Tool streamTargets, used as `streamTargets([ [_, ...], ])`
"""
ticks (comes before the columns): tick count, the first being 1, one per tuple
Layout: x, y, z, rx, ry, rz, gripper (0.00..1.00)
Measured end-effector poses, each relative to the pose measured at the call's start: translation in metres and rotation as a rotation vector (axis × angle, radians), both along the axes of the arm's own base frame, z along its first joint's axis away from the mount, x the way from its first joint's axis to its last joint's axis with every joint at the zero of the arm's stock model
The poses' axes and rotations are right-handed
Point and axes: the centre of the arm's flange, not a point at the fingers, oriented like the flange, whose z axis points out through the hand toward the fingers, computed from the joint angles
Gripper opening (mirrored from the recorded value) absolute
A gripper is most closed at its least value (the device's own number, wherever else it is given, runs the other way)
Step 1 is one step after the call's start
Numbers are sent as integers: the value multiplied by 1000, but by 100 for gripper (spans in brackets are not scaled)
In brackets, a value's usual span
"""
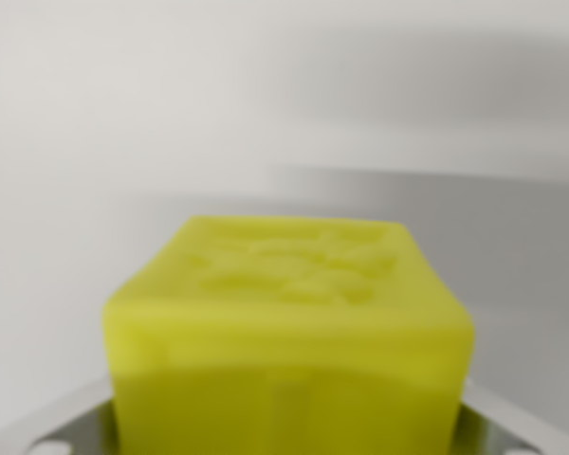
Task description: Pick yellow cube
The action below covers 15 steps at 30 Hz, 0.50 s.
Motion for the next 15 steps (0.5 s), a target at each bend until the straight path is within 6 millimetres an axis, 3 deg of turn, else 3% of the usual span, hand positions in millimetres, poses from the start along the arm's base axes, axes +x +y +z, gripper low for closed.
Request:
streamTargets([
  [15,0,0,37,0,1,0,0],
])
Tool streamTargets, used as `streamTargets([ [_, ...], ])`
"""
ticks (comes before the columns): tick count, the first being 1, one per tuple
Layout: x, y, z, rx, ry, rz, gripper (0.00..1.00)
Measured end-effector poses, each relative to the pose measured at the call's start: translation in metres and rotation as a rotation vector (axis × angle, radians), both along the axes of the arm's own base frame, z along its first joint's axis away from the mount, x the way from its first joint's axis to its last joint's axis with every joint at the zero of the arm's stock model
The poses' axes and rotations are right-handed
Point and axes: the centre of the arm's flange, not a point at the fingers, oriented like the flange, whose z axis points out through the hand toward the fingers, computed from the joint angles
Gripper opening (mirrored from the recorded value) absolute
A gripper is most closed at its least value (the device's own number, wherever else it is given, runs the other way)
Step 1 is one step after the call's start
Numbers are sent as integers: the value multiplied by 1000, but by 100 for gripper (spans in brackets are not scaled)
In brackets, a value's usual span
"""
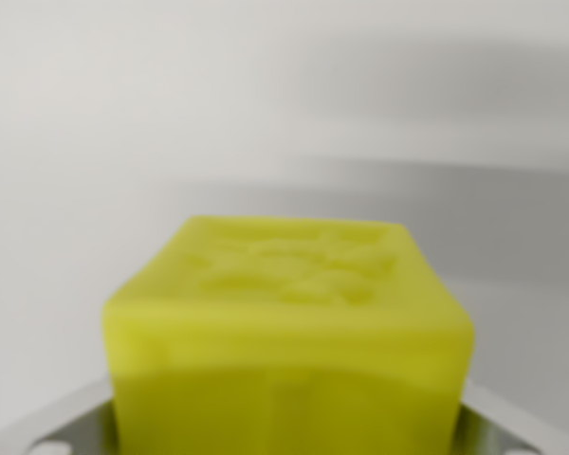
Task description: Pick yellow cube
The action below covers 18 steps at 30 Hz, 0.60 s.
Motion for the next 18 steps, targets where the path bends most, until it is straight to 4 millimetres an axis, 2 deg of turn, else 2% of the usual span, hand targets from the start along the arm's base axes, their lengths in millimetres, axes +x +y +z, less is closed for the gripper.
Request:
streamTargets([
  [18,0,0,45,0,0,0,0],
])
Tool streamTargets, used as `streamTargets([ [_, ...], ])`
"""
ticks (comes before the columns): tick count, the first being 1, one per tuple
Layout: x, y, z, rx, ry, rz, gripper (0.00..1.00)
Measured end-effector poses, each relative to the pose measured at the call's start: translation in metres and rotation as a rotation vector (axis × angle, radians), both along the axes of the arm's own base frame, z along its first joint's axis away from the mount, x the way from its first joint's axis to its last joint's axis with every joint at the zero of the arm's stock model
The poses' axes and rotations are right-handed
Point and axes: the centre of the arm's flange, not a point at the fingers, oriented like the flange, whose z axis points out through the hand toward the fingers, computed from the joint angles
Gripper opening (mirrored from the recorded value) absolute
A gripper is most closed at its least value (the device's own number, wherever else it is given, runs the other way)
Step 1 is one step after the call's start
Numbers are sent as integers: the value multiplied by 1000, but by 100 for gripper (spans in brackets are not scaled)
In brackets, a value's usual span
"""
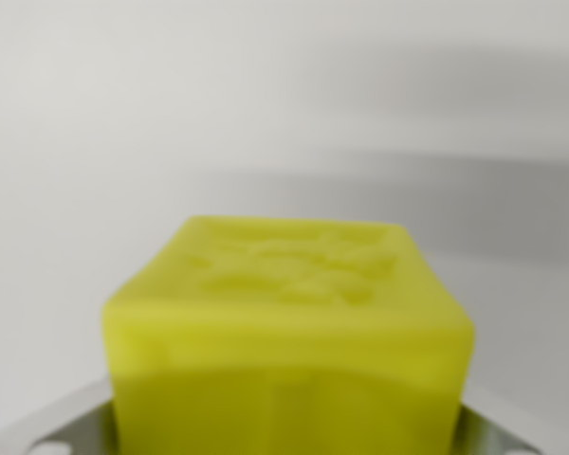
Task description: Pick yellow cube
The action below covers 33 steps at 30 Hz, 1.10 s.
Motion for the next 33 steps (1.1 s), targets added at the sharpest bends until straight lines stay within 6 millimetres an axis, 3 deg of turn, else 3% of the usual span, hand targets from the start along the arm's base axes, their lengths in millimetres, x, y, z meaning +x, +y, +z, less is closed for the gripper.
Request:
streamTargets([
  [33,0,0,79,0,0,0,0],
])
